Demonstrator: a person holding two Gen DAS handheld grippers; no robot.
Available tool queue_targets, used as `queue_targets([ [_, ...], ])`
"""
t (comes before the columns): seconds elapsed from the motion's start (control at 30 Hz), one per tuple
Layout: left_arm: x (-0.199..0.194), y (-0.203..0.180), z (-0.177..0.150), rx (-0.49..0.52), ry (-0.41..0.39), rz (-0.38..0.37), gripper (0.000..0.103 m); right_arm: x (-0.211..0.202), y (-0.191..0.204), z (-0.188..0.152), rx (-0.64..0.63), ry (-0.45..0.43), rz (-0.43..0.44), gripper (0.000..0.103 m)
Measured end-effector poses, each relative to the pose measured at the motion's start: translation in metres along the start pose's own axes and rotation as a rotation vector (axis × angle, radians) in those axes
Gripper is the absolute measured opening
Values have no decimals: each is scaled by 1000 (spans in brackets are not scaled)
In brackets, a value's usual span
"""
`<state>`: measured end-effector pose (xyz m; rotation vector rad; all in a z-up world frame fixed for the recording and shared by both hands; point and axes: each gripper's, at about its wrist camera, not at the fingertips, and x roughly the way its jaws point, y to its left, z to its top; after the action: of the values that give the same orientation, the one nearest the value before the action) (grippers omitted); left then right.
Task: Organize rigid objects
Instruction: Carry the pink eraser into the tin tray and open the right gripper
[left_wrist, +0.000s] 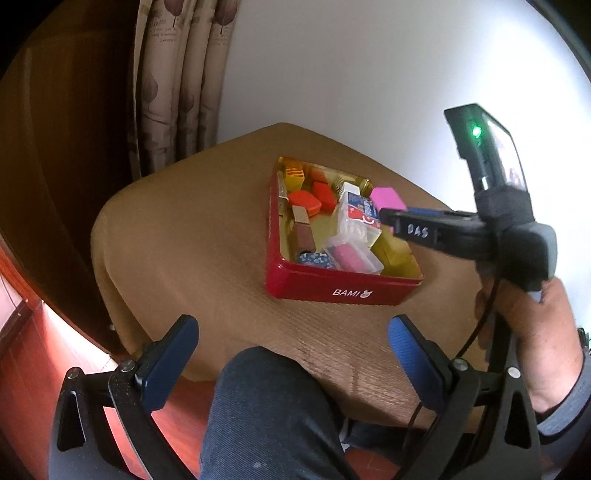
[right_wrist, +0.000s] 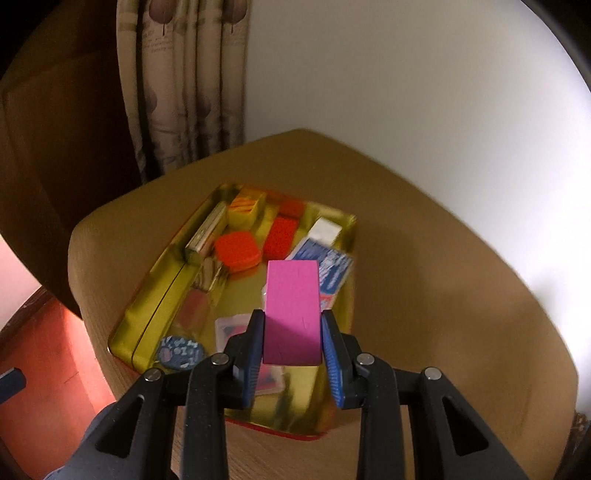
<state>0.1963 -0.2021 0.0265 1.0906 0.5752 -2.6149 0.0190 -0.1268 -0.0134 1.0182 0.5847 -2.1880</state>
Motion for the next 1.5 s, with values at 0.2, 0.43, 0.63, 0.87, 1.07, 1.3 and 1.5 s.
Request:
queue_targets([
  [0.2, 6, 7, 1, -26, 21, 4, 101, 23, 10, -11, 9, 39, 45, 30],
  [0.43, 13, 8, 1, -38, 44, 3, 101, 37, 22, -14, -7, 59, 75, 30],
  [0.63, 15, 9, 1, -48, 58, 0, 101, 45, 31, -13, -9, 65, 93, 30],
  [0.87, 17, 11, 2, -60, 66, -4, 101, 53, 36, 10, 18, 66, 116, 30],
  [1.07, 19, 15, 2, -72, 73, -9, 101, 71, 37, 31, 46, 104, 99, 30],
  [1.3, 21, 16, 3, -84, 78, -10, 101, 78, 42, 23, 29, 110, 93, 30],
  [1.5, 21, 16, 3, -82, 79, -10, 101, 78, 39, 24, 38, 106, 70, 30],
])
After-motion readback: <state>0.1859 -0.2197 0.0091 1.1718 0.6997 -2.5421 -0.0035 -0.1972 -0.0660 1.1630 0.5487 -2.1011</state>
